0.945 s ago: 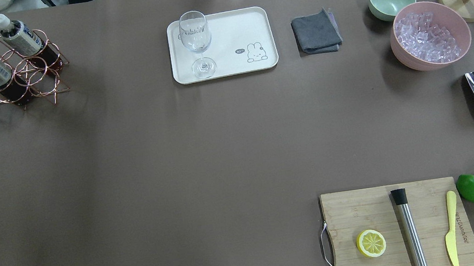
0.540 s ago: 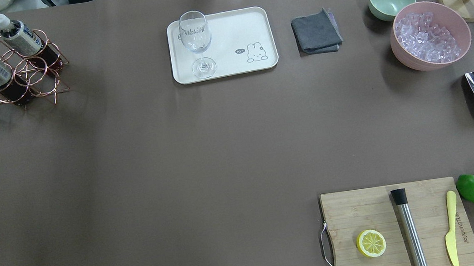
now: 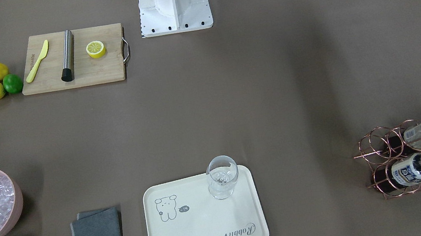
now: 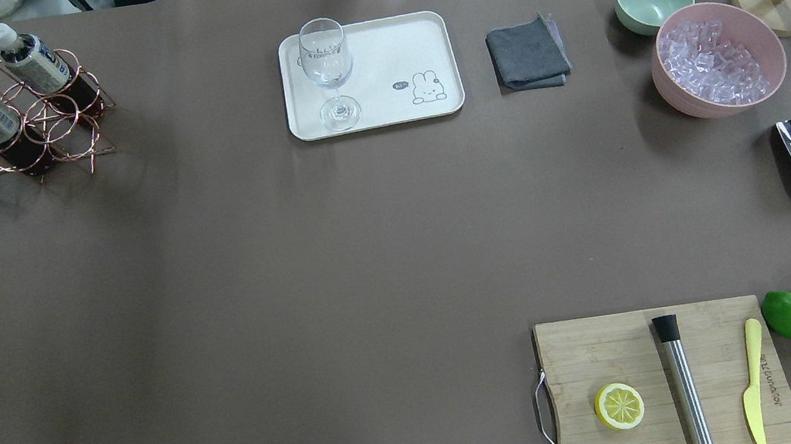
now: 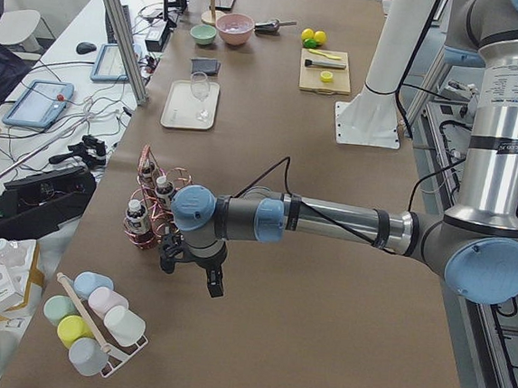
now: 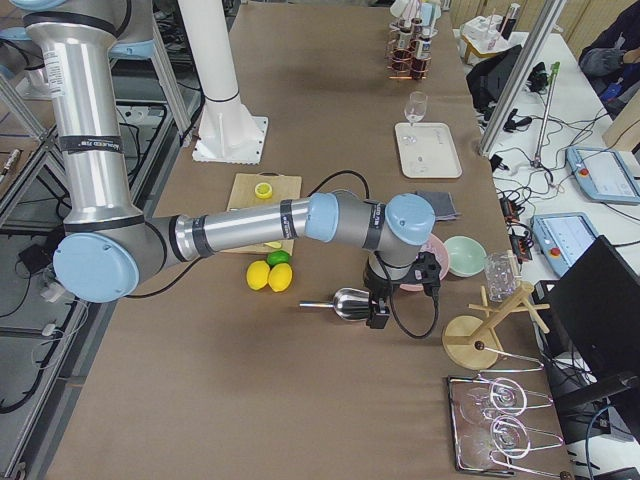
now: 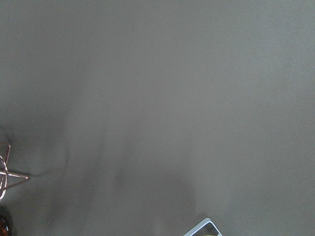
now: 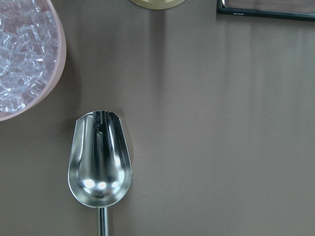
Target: Take tea from basket to plate
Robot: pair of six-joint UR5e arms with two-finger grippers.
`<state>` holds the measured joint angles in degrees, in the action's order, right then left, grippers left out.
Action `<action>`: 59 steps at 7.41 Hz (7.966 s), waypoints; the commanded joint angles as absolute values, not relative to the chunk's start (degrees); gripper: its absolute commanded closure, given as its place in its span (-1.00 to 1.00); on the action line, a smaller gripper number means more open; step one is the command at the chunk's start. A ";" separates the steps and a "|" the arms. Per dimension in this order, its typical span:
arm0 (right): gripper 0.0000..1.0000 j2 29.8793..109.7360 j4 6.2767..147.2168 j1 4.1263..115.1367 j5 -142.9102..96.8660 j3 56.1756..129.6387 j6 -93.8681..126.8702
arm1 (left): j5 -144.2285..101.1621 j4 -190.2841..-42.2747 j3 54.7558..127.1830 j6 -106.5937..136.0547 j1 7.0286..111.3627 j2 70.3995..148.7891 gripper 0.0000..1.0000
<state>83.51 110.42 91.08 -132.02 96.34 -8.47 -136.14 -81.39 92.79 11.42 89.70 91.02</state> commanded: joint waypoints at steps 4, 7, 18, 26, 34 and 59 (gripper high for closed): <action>-0.99 81.91 109.86 90.79 -132.10 95.54 -6.86 | -133.69 -81.39 92.90 11.42 89.82 91.05 -0.95; -0.99 82.09 109.86 90.70 -132.10 95.45 -6.86 | -133.94 -79.64 92.81 11.69 90.87 92.02 -0.95; -0.99 82.88 109.95 90.79 -132.10 95.54 -6.86 | -136.60 -66.53 77.71 50.49 91.95 125.49 -0.94; -0.99 83.05 109.95 90.79 -132.01 95.45 -6.94 | -136.67 -77.50 73.39 87.33 84.91 128.41 -0.94; -0.99 83.14 110.30 90.79 -132.01 95.54 -6.94 | -140.71 -81.12 71.28 100.80 83.41 128.23 -0.94; -0.99 82.18 110.04 90.79 -129.99 96.42 -6.94 | -148.80 -68.66 130.43 123.86 72.02 113.57 1.00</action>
<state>82.20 110.06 90.74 -130.00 96.31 -6.94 -148.87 -59.05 128.48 114.39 76.98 115.93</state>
